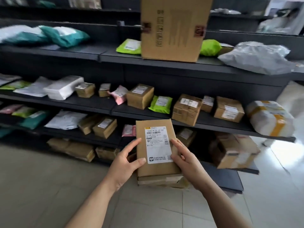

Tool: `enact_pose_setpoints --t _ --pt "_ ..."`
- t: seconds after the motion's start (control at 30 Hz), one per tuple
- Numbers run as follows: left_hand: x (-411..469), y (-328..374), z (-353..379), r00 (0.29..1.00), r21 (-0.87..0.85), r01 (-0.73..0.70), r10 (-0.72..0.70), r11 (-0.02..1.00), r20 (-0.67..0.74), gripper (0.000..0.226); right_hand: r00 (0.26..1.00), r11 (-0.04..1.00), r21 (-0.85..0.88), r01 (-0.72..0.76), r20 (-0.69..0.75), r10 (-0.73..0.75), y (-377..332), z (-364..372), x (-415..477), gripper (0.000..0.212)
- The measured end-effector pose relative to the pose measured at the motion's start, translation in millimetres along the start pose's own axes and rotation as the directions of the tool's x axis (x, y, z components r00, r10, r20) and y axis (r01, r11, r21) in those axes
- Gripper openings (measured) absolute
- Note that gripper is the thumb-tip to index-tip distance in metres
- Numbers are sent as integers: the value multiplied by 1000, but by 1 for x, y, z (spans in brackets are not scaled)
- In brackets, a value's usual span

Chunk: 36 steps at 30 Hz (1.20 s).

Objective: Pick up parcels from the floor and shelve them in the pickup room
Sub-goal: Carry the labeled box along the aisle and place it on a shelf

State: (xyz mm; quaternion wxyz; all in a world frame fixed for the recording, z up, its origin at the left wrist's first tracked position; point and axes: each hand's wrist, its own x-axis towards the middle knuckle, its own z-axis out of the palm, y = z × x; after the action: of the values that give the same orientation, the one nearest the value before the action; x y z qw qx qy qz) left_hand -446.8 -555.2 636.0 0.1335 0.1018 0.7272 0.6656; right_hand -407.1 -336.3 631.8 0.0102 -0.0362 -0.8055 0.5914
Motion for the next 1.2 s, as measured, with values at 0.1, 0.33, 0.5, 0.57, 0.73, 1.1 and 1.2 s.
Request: enact_pose_setpoints --t 0.1,0.33,0.5,0.57,0.73,1.1,1.2 --pt "-10 -3 -42 996 12 -7 9 1000 -91 61 997 999 -24 36 69 -34 -18 37 18 51" --pt "-32 -5 -148 961 38 -55 63 998 -270 53 971 991 -56 119 213 -105 -57 144 61 51" --pt "-39 -8 -214 937 40 -52 63 998 -344 51 953 986 -43 159 267 -142 -80 210 87 50" --pt "-45 -10 -247 925 40 -40 52 998 -377 52 941 985 -34 169 301 -151 -91 241 98 49" --pt "-66 -23 -332 886 10 8 -3 1000 -464 54 888 982 -8 187 428 -166 -116 328 120 49" --pt "-114 -41 -445 745 -26 10 -25 1000 -666 52 712 957 55 286 656 -251 -161 467 156 49" --pt "-119 -47 -469 699 -38 7 -33 999 -714 53 652 938 68 340 702 -287 -170 501 169 53"
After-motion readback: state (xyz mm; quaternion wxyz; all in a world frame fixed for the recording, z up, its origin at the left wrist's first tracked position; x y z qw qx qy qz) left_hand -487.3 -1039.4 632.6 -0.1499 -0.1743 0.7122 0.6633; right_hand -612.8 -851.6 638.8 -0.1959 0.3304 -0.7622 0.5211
